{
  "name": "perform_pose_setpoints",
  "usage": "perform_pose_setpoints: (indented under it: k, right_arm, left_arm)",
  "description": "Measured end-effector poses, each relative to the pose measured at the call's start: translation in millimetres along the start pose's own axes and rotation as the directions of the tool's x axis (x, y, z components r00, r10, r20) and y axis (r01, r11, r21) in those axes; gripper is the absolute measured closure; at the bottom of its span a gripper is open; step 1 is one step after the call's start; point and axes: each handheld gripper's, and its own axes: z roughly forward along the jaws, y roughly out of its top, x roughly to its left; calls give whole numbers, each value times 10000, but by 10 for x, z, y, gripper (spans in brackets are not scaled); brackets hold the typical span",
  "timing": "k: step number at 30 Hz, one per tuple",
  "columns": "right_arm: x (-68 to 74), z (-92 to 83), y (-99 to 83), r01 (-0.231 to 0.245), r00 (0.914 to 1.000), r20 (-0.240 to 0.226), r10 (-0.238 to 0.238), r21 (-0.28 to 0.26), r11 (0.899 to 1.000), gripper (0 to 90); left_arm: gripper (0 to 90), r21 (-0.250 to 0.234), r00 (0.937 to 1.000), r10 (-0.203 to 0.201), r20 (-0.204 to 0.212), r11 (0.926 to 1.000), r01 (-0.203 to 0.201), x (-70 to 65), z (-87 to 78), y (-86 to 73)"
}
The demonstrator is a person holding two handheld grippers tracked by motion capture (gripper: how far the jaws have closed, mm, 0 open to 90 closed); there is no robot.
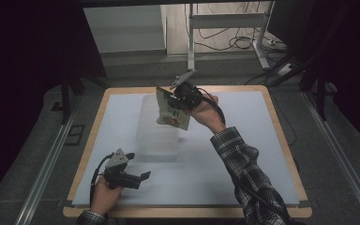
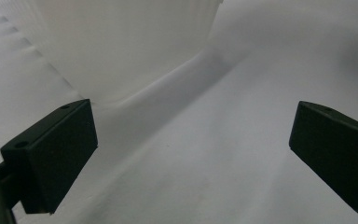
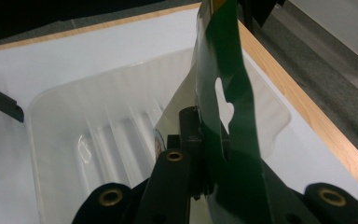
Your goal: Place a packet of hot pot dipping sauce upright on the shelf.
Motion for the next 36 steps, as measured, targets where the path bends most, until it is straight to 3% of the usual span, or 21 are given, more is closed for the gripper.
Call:
perform_pose_setpoints:
  k: [12,17,24,29,36]
  right_arm:
    - [71,182,123,67,9999,-157,-69,-155,9999,895]
    - [109,259,167,-14,9991,-427,1,-313,9995,896]
    - [141,452,111,52,9986,-534,-45,117,9999,892]
    - [132,466,82,-3,9990,-441,-2,-133,9999,790]
    - [165,446,68,172,9997,-160,-173,-72,9998,637]
  left_arm:
    - [10,90,10000,56,-56,9999,-56,-4,5,1]
    - [10,35,10000,4,-41,10000,-3,-1,-1,-1]
    - [10,15,10000,-2,-39,10000,2,3,-6,-2]
    - [10,11,10000,-10,-40,10000,10,4,-6,-2]
    - [10,23,10000,9,-26,10000,-9,-2,-4,0]
